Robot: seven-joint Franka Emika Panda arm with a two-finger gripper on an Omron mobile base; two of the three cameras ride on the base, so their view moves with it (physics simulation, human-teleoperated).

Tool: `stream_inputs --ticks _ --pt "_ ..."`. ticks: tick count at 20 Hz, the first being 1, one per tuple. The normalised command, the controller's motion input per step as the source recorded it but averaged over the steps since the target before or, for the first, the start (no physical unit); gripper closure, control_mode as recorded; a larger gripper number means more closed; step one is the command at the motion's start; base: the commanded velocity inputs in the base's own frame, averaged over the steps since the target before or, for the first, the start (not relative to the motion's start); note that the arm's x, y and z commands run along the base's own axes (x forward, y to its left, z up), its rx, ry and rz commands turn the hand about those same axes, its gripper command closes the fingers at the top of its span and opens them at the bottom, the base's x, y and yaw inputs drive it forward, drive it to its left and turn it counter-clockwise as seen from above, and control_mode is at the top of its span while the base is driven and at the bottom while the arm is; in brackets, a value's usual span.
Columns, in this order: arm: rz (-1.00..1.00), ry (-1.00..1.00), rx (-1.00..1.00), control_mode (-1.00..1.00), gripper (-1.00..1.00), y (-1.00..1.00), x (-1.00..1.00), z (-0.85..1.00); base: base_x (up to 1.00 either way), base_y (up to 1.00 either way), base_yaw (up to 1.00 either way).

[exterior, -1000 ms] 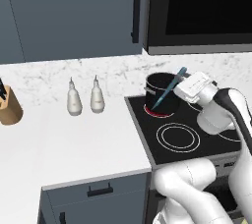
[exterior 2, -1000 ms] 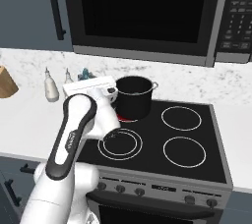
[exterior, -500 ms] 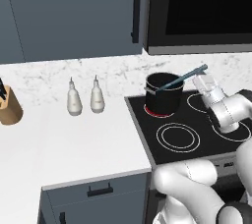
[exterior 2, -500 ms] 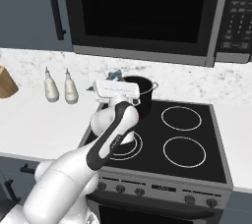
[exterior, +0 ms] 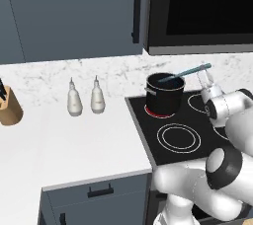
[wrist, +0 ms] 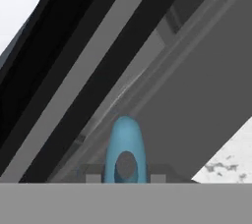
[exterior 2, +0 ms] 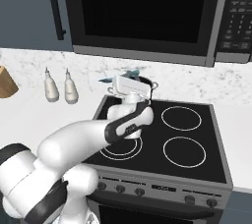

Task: Put the broccoli and eggplant in the pot. Retrieve the spatula and lightly stir the vegetables in the pot.

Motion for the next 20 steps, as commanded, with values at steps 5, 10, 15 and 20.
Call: stream_inputs --ticks 5,10,15,20 --pt "-0.03 0.00 0.00 -1.00 1.00 -0.18 0.53 -0.40 0.00 0.00 0.00" --pt "-0.04 0.00 0.00 -1.00 1.00 -0.14 0.54 -0.23 0.00 0.00 0.00" --pt "-0.07 0.00 0.00 -1.00 1.00 -0.08 0.67 -0.02 0.00 0.00 0.00" --pt "-0.10 0.11 -0.02 -1.00 1.00 -0.01 0.76 -0.18 0.00 0.00 0.00"
